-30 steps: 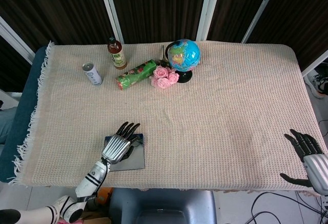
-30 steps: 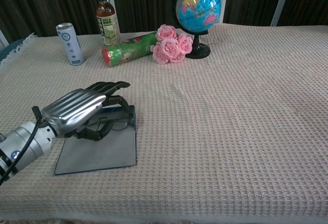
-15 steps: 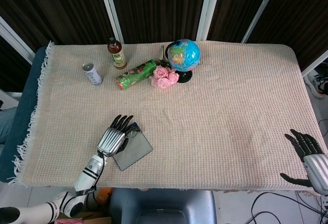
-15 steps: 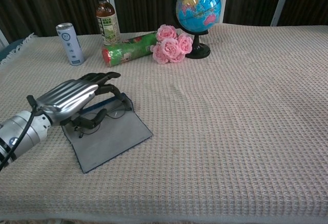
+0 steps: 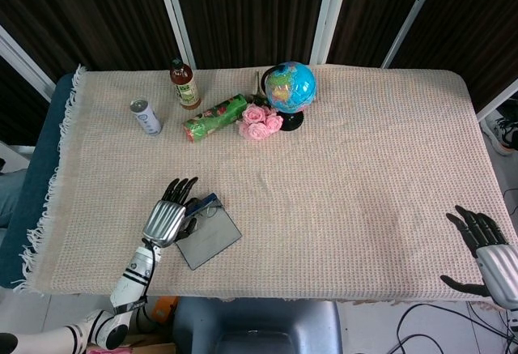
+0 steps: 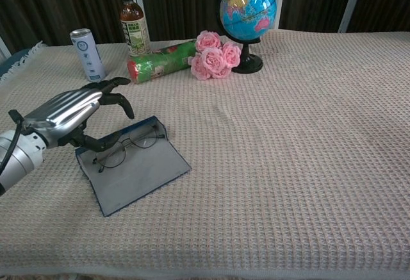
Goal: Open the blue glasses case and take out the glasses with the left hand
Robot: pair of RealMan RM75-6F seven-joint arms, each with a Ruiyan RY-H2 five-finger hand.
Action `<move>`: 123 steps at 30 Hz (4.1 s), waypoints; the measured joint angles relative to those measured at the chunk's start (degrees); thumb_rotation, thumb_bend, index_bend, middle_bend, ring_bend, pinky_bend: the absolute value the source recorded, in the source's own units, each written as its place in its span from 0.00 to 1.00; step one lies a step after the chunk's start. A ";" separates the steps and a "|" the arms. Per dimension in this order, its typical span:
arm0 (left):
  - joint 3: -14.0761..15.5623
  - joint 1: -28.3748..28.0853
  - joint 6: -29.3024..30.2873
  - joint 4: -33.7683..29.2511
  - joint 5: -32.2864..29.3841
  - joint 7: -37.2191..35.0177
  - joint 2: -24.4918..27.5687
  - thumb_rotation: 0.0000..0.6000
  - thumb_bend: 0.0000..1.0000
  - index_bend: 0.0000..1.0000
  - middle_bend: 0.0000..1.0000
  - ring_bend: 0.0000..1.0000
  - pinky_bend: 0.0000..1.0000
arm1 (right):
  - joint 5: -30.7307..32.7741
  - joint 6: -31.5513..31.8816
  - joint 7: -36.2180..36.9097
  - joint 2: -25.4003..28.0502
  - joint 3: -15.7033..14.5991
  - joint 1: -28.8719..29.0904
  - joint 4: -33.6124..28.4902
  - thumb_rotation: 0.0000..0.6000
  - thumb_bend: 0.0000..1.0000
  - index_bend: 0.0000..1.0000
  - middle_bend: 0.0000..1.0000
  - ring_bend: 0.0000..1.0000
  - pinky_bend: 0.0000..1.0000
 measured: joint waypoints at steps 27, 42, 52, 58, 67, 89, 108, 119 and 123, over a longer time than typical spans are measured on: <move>-1.77 -0.47 -5.54 -5.32 -9.86 5.24 2.36 1.00 0.40 0.38 0.00 0.00 0.01 | 0.19 -0.36 -0.20 -0.01 0.00 0.12 -0.03 1.00 0.03 0.00 0.00 0.00 0.00; -1.66 -0.86 -6.32 -5.48 -11.77 6.28 2.68 1.00 0.43 0.39 0.00 0.00 0.00 | 0.25 -0.41 -0.39 -0.12 0.01 0.10 0.09 1.00 0.03 0.00 0.00 0.00 0.00; -1.46 -1.03 -6.15 -6.58 -11.83 6.32 3.09 1.00 0.42 0.37 0.00 0.00 0.00 | 0.15 -0.29 -0.23 -0.10 -0.05 0.04 0.14 1.00 0.03 0.00 0.00 0.00 0.00; -1.49 -1.26 -6.13 -6.89 -12.00 6.60 3.12 1.00 0.42 0.36 0.00 0.00 0.01 | 0.16 -0.32 -0.14 -0.07 -0.02 0.09 0.14 1.00 0.03 0.00 0.00 0.00 0.00; -1.35 -1.35 -6.02 -6.56 -12.43 6.84 2.82 1.00 0.42 0.32 0.00 0.00 0.01 | 0.06 -0.26 -0.04 -0.04 -0.07 0.07 0.17 1.00 0.03 0.00 0.00 0.00 0.00; -1.54 -1.67 -6.19 -5.44 -13.61 7.37 2.55 1.00 0.42 0.38 0.00 0.00 0.01 | 0.09 -0.30 -0.18 -0.13 -0.08 0.05 0.24 1.00 0.03 0.00 0.00 0.00 0.00; -2.14 -2.05 -7.60 -6.04 -15.83 7.23 3.22 1.00 0.42 0.39 0.00 0.00 0.00 | 0.06 -0.35 -0.29 -0.16 -0.12 0.06 0.28 1.00 0.03 0.00 0.00 0.00 0.00; -2.56 -2.38 -8.63 -6.94 -17.15 6.45 3.96 1.00 0.42 0.44 0.00 0.00 0.00 | 0.06 -0.32 -0.40 -0.24 -0.13 0.03 0.29 1.00 0.03 0.00 0.00 0.00 0.00; -2.46 -2.35 -8.70 -7.24 -17.07 5.85 4.19 1.00 0.42 0.44 0.00 0.00 0.01 | -0.02 -0.40 -0.53 -0.25 -0.16 0.08 0.29 1.00 0.03 0.00 0.00 0.00 0.00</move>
